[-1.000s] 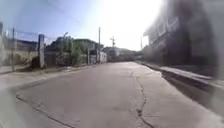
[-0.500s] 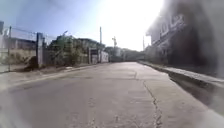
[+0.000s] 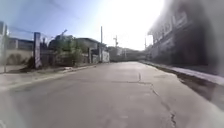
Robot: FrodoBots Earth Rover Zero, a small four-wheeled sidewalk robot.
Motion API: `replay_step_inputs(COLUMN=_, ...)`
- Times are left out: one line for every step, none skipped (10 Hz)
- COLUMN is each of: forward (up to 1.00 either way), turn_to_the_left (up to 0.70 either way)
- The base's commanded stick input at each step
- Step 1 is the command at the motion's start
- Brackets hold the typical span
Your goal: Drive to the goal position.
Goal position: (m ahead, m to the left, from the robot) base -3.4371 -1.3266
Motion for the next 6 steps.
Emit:
replay_step_inputs(forward=1.00, turn_to_the_left=-0.40)
replay_step_inputs(forward=1.00, turn_to_the_left=-0.40)
replay_step_inputs(forward=1.00, turn_to_the_left=-0.40)
replay_step_inputs(forward=1.00, turn_to_the_left=-0.40)
replay_step_inputs(forward=1.00, turn_to_the_left=-0.36)
replay_step_inputs(forward=1.00, turn_to_the_left=-0.07)
